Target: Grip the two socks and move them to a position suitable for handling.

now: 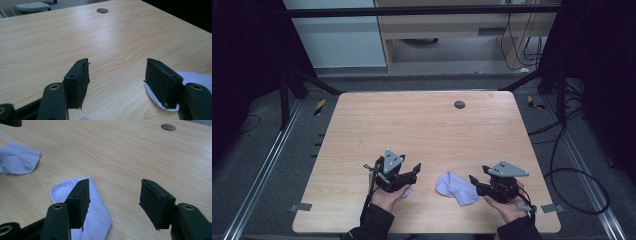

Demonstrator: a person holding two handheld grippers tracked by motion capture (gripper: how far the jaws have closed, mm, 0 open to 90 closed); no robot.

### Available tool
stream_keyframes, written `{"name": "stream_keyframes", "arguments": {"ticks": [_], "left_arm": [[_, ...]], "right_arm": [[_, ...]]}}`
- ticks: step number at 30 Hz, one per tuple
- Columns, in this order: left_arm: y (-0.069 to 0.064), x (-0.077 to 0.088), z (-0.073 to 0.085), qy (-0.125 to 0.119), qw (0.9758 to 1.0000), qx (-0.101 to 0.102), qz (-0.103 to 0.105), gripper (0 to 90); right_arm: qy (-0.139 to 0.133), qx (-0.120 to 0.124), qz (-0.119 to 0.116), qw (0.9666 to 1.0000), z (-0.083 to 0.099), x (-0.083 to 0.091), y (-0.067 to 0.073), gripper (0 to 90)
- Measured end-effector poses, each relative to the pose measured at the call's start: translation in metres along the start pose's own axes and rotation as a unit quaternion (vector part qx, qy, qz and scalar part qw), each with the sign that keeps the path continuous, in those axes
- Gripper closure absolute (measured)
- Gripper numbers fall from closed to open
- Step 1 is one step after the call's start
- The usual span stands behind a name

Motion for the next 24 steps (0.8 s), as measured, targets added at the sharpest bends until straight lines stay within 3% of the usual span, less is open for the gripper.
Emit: {"name": "stream_keyframes", "arguments": {"ticks": [5,13,15,24], "left_arm": [[-0.014,-0.014,0.008,0.02,0.9997,-0.01,0.007,37.5],[-0.025,-0.028,0.021,0.037,0.9991,-0.005,0.02,40.3],[-0.028,-0.033,0.027,0.047,0.9987,-0.012,0.017,40.5],[-0.035,-0.048,0.046,0.069,0.9973,-0.01,0.023,45.4]], "right_arm": [[0.007,0.003,-0.012,0.9999,0.009,-0.001,0.008,44.7],[0.013,0.004,-0.028,0.9995,0.018,0.0,0.016,49.4],[0.019,0.004,-0.039,0.999,0.021,-0.002,0.021,53.1],[0.028,0.014,-0.055,0.998,0.026,-0.007,0.032,56.3]]}}
Point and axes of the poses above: each handheld gripper's, and its own axes: x roughly backward along the jaws, z roughly out of its underside, y roughly to its left, the point moved 2 cm from there along -x, roughly forward along the jaws, and after that the axes turned 14 degrees about x, right-handed, at the moved point
